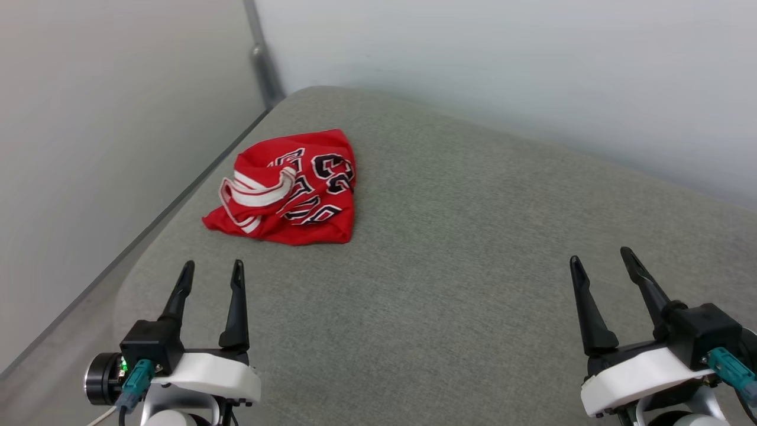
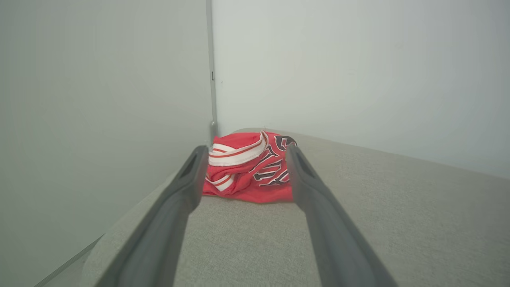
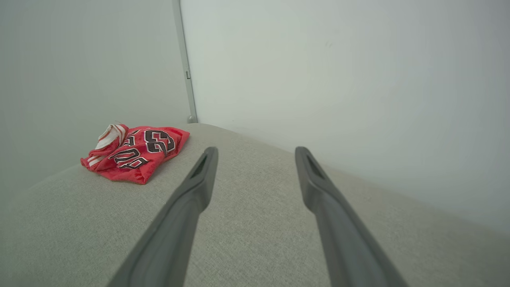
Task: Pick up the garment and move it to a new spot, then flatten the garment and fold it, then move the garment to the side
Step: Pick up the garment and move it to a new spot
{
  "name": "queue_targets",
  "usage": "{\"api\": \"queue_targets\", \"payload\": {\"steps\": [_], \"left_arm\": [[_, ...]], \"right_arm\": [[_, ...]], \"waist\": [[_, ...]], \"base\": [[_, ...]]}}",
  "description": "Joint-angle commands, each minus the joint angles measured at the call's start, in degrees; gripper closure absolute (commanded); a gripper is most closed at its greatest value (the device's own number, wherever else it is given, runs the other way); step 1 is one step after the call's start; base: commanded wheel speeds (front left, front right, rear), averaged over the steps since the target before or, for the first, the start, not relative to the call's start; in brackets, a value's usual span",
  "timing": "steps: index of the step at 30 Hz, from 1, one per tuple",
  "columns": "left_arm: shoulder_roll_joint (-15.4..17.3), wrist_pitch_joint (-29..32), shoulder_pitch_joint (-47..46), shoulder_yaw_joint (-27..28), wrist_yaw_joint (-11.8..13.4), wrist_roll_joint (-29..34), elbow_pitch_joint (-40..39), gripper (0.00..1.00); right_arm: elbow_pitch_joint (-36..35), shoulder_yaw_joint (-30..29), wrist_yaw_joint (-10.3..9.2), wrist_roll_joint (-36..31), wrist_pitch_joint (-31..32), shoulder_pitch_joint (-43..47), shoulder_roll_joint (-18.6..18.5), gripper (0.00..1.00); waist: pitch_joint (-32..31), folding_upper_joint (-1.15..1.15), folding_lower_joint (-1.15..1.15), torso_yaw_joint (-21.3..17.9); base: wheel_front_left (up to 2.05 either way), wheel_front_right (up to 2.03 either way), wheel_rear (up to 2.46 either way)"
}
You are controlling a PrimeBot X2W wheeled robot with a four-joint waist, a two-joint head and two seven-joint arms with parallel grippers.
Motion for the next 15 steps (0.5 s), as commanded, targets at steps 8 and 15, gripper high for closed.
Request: {"api": "queue_targets", "payload": {"steps": [8, 15], "left_arm": [[0.0, -0.2, 0.2, 1.3, 0.3, -0.4, -0.9, 0.0], [-0.1, -0.2, -3.7, 2.1, -0.2, -0.4, 0.8, 0.0]], "right_arm": [[0.2, 0.6, -0.02, -0.8, 0.1, -1.8, 0.0, 0.0], [-1.5, 0.5, -0.02, -2.0, 0.8, -3.1, 0.0, 0.0]], "waist": [[1.4, 0.0, 0.0, 1.5], [3.7, 0.0, 0.0, 0.3]], "base": [[0.0, 0.0, 0.0], [0.0, 0.0, 0.0]]}}
